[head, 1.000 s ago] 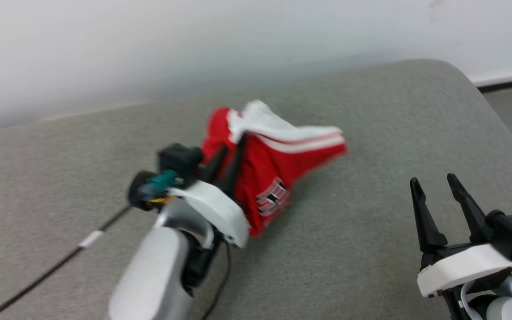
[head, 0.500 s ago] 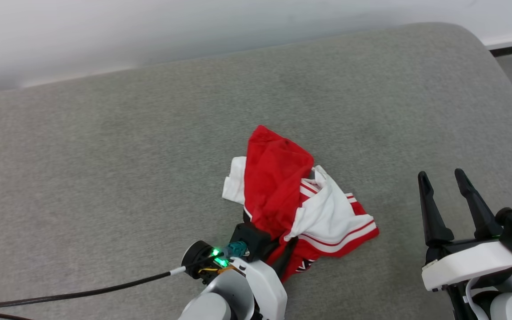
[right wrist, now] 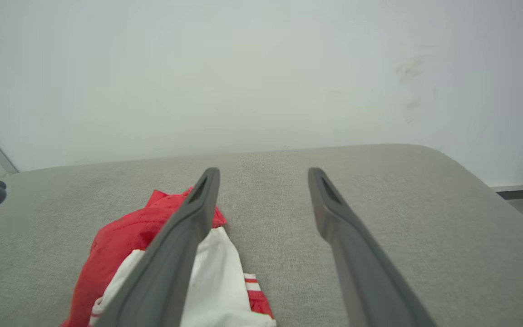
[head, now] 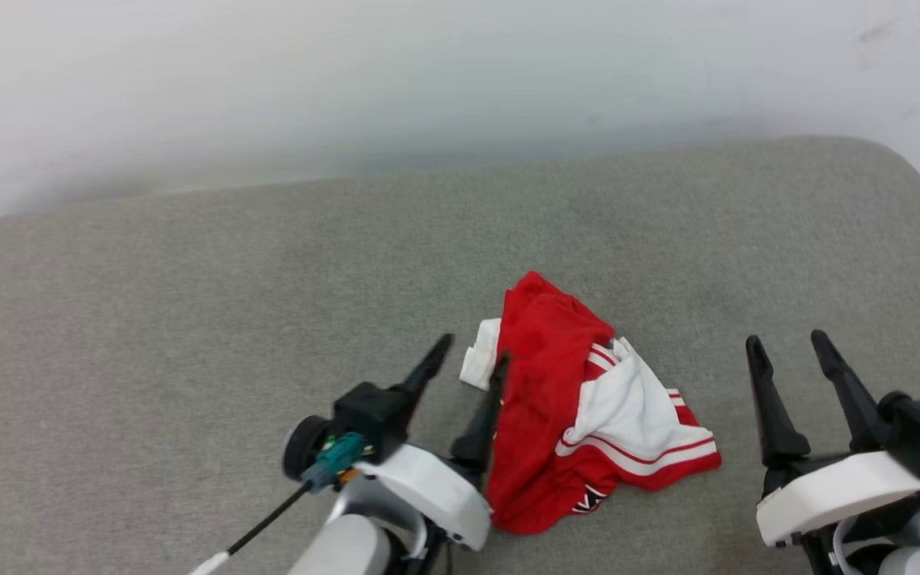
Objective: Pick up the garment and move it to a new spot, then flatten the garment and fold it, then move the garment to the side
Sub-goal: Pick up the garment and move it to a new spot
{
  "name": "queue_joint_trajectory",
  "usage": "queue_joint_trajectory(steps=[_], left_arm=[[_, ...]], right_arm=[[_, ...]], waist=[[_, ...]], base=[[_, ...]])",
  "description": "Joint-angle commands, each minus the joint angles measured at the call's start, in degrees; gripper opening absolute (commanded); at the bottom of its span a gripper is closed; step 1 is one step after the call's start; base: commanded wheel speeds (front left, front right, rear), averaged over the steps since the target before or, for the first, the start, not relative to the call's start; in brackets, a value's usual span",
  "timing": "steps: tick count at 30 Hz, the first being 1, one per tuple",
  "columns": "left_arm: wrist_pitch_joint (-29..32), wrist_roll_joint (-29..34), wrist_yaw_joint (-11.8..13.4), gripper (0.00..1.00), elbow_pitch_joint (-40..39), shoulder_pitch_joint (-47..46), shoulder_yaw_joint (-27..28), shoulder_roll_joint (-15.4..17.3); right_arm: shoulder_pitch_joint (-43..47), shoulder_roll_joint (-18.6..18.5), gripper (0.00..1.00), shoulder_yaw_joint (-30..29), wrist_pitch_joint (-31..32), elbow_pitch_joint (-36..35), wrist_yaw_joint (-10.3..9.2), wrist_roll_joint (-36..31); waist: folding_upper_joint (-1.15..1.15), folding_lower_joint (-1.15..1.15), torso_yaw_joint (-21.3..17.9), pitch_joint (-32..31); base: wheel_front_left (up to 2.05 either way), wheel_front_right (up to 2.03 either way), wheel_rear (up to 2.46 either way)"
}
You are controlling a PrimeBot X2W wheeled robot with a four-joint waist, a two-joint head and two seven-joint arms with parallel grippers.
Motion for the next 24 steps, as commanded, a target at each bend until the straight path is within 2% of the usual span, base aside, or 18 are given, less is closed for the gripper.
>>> queue_joint_trajectory(steps=[1, 5, 11, 17, 24], left_arm=[[-0.7, 0.0, 1.4, 1.00, -0.3, 1.2, 1.4, 1.0], [-2.2, -0.6, 5.0, 1.00, -1.0, 3.2, 6.2, 3.4], [-2.8, -1.3, 8.0, 1.00, -2.4, 6.9, 12.1, 8.3], [-1.9, -1.7, 9.5, 1.00, -4.3, 10.6, 14.5, 11.5], [0.4, -1.7, 10.4, 1.00, -7.7, 13.6, 13.8, 12.4]], right_arm=[[1.2, 0.1, 1.00, 0.0, 0.3, -0.3, -0.02, -0.3], [2.7, 0.1, 1.00, 0.4, 1.2, -0.8, -0.02, -0.7], [4.3, 0.1, 1.00, 1.3, 2.5, -1.8, -0.02, -2.3], [5.4, 0.1, 1.00, 1.1, 3.0, -2.3, -0.02, -2.4], [6.5, 0.1, 1.00, 0.6, 3.7, -2.8, -0.02, -2.3]], waist=[[0.00, 0.00, 1.7, -2.0], [0.00, 0.00, 2.8, -3.7], [0.00, 0.00, 3.9, -5.2], [0.00, 0.00, 4.0, -6.1], [0.00, 0.00, 4.1, -6.7]], base=[[0.00, 0.00, 0.00], [0.00, 0.00, 0.00], [0.00, 0.00, 0.00], [0.00, 0.00, 0.00], [0.00, 0.00, 0.00]])
